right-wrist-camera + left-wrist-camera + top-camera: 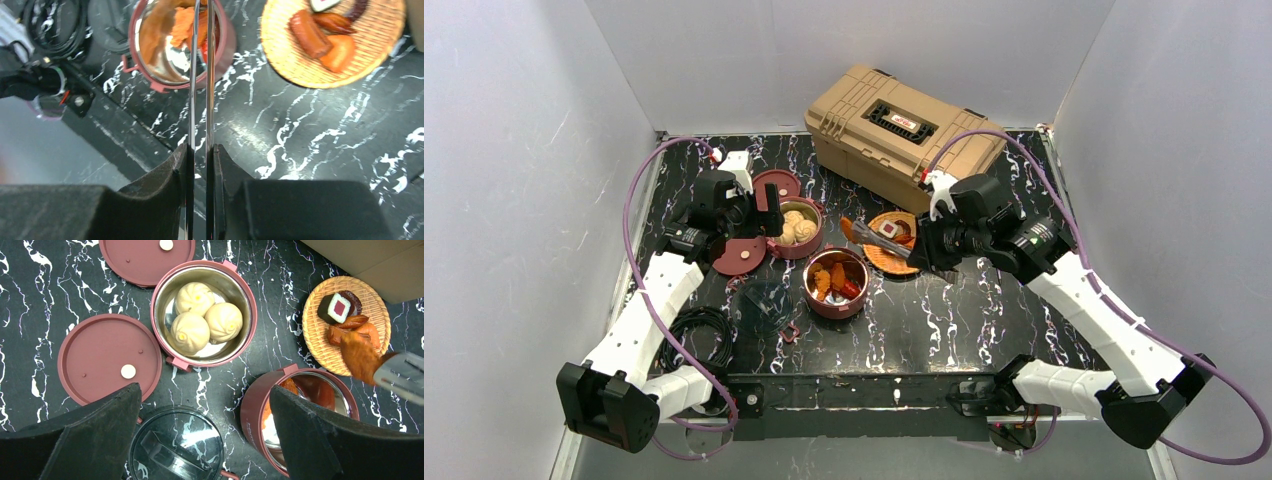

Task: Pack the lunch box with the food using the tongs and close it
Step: Pick up the fake food from the plate, then place the fake food in the packing box.

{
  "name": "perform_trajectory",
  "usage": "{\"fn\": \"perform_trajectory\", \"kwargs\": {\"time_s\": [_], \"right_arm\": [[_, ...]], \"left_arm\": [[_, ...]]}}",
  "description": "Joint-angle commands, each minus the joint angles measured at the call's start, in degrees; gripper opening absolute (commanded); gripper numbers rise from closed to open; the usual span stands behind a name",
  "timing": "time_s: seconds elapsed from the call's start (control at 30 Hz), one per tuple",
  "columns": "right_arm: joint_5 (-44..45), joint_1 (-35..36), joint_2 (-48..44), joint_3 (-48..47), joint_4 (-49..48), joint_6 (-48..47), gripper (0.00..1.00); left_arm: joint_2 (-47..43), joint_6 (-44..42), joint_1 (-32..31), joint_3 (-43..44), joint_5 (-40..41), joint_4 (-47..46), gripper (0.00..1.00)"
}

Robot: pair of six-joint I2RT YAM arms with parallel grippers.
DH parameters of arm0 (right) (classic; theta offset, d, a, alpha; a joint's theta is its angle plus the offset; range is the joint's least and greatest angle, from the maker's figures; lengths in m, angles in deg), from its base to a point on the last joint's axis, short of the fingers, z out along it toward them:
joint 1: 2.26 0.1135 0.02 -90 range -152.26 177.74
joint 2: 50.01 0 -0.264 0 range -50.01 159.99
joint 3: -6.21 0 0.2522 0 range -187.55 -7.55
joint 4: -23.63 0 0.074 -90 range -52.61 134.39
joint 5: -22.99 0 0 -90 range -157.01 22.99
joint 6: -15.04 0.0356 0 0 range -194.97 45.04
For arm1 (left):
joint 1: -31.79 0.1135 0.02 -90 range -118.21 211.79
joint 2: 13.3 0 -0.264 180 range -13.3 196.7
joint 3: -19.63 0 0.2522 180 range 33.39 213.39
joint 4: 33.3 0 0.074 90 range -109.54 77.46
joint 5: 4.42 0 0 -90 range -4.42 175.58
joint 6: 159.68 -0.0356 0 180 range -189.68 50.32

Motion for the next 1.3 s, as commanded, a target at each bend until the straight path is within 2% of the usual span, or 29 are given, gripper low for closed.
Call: {"fn": "perform_trajectory", "kwargs": {"time_s": [0.0,0.1,0.33,0.5,0.8,1.1,1.27], "right_arm": [[-9.32,0.22,-0.76,-0.82,-2.69,0.36,0.01],[-8.46,1.73,0.3,-0.84,-0.82,0.09,0.01],[-0.15,8.92,2.76,-1.86,3.99,0.39,0.01],[5.56,9.64,3.88,-2.71,6.92,1.14,0.01],[7.87,10.04,6.32,-3.45,8.8,1.17,0.01],[8.24,10.09,6.46,-3.56,8.36,1.02,0.25],[8.17,10.09,6.63,-3.55,8.24,0.71,0.32]], "left_arm": [[-0.62,0.19,0.26,0.8,-0.56,0.69,0.98],[-0.47,0.19,0.27,0.82,-0.51,0.69,0.98],[-0.29,0.19,0.25,0.93,-0.56,0.82,0.98],[-0.46,0.19,0.27,1.0,-0.73,0.87,0.98],[-0.74,0.25,0.27,1.1,-0.82,1.04,0.98],[-0.68,0.26,0.24,1.23,-0.91,1.13,0.98],[-0.54,0.24,0.23,1.23,-0.91,1.13,0.98]]}}
